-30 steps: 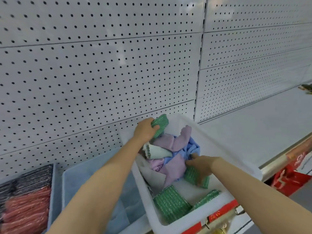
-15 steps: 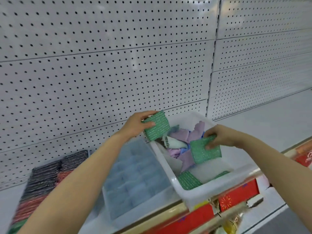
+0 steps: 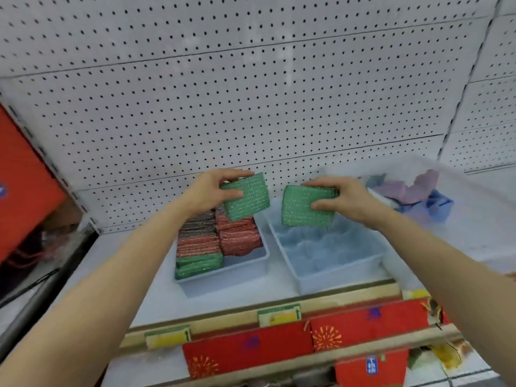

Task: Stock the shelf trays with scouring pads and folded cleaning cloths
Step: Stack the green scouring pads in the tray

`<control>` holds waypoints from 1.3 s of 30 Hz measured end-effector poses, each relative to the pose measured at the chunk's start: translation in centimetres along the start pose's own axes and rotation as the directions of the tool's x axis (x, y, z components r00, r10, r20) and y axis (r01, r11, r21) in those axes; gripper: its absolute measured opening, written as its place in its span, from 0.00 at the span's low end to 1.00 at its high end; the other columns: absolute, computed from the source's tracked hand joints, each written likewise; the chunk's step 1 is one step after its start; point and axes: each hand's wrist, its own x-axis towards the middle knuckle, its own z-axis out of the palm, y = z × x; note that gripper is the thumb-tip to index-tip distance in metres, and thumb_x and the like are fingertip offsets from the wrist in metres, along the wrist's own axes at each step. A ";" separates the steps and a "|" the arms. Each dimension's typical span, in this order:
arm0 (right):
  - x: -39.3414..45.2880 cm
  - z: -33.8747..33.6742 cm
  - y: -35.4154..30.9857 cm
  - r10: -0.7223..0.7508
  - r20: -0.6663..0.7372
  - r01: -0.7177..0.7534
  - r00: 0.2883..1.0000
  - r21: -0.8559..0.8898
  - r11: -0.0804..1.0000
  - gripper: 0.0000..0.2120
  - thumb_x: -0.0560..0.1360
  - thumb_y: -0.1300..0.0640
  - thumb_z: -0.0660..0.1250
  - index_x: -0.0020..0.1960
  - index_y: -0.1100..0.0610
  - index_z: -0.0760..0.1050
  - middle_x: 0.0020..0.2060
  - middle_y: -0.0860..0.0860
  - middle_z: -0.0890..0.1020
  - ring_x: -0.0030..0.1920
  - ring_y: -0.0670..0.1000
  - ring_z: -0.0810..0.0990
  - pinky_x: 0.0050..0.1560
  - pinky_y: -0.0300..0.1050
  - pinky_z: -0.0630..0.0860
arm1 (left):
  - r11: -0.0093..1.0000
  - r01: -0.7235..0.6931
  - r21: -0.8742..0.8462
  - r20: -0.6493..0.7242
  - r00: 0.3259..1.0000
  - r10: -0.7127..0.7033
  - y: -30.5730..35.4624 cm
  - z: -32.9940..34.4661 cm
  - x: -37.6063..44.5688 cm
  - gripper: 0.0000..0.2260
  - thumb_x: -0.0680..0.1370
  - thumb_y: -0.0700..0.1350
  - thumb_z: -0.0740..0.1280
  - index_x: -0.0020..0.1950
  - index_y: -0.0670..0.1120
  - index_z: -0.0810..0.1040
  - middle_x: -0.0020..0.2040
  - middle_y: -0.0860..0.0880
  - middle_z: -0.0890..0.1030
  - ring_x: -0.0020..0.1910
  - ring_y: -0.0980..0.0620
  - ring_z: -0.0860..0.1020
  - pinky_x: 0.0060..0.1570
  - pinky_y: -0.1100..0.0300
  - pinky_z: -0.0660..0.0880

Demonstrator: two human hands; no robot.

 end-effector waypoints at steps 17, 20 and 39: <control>4.2 15.1 0.0 0.032 -0.012 -0.031 0.999 0.059 0.998 0.19 0.71 0.68 0.71 0.54 0.47 0.80 0.53 0.49 0.82 0.52 0.50 0.81 0.56 0.48 0.79 | 0.986 0.156 -0.056 0.058 0.987 -0.152 -8.8 -2.1 -9.6 0.23 0.74 0.40 0.74 0.60 0.65 0.79 0.62 0.62 0.79 0.62 0.66 0.74 0.64 0.67 0.69; 4.2 16.2 0.6 0.061 -0.023 -0.060 0.998 0.040 0.997 0.16 0.71 0.69 0.71 0.54 0.53 0.80 0.49 0.51 0.82 0.49 0.51 0.81 0.54 0.47 0.79 | 0.989 0.133 -0.056 0.092 0.987 -0.128 -9.0 -2.2 -9.6 0.22 0.73 0.39 0.75 0.61 0.61 0.79 0.60 0.65 0.79 0.61 0.70 0.74 0.61 0.73 0.67; 4.6 17.3 3.9 0.054 0.112 -0.049 0.992 -0.047 0.998 0.20 0.71 0.60 0.73 0.62 0.51 0.77 0.63 0.50 0.78 0.65 0.52 0.75 0.68 0.57 0.69 | 0.604 0.028 0.796 0.119 0.972 -0.203 -8.2 1.8 -8.6 0.27 0.75 0.56 0.69 0.72 0.56 0.64 0.68 0.54 0.74 0.59 0.47 0.76 0.51 0.53 0.74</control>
